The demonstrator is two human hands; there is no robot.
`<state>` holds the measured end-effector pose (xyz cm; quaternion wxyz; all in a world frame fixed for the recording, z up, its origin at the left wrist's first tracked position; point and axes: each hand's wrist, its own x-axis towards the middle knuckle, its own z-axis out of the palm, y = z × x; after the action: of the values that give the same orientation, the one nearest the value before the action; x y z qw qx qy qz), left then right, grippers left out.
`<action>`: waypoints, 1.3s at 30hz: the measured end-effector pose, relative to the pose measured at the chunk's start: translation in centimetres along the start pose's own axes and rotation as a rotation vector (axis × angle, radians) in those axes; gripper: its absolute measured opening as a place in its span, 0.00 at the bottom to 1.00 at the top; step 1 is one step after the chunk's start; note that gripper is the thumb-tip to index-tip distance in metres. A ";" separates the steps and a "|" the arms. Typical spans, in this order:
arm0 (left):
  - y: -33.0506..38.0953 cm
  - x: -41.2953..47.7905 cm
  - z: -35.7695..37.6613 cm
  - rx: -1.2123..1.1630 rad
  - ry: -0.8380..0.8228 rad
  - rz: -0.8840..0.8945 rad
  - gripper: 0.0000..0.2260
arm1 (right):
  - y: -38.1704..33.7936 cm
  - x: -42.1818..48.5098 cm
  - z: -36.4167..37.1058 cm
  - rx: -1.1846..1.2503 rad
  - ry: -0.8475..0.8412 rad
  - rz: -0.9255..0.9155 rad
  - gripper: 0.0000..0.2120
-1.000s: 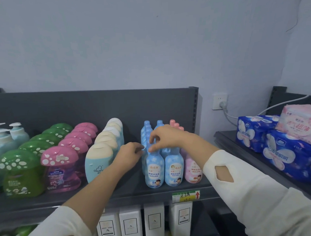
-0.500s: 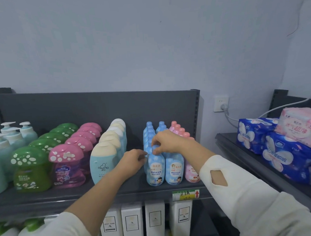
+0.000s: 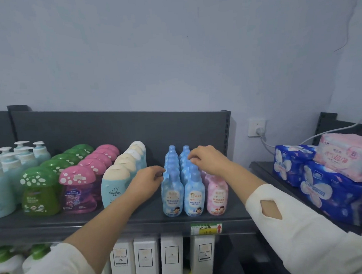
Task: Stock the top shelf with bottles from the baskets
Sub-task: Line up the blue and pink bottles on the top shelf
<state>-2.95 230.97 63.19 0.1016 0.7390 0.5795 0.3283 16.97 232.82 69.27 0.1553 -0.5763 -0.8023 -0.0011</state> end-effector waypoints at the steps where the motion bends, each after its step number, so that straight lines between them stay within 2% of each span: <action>1: 0.3 -0.2 -0.1 0.017 0.007 0.008 0.15 | 0.4 -0.2 -0.1 0.011 0.011 0.000 0.14; 7: 1.8 -1.2 -1.0 0.126 0.048 0.061 0.12 | 1.0 -0.9 -0.1 0.062 0.031 -0.026 0.14; 14: 2.2 -2.1 -2.9 0.228 0.080 0.052 0.16 | -1.3 -0.2 0.9 0.039 0.012 -0.102 0.13; 18: 0.0 -2.5 -5.3 0.319 0.124 0.045 0.15 | -4.0 0.2 0.7 0.012 0.010 -0.176 0.14; 25: -5.9 -2.9 -9.9 0.308 0.133 0.046 0.15 | -10.4 3.2 2.8 0.018 -0.006 -0.279 0.14; 31: -10.6 -2.4 -12.7 0.288 0.127 0.078 0.15 | -14.2 5.3 3.8 0.043 0.017 -0.214 0.14; 39: -13.9 0.2 -13.2 0.205 0.041 0.133 0.16 | -14.9 7.0 5.3 0.067 0.044 -0.051 0.13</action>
<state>-21.84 232.37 65.98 -0.0084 0.7755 0.5615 0.2886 -0.09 235.30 68.66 0.1921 -0.5498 -0.8129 0.0093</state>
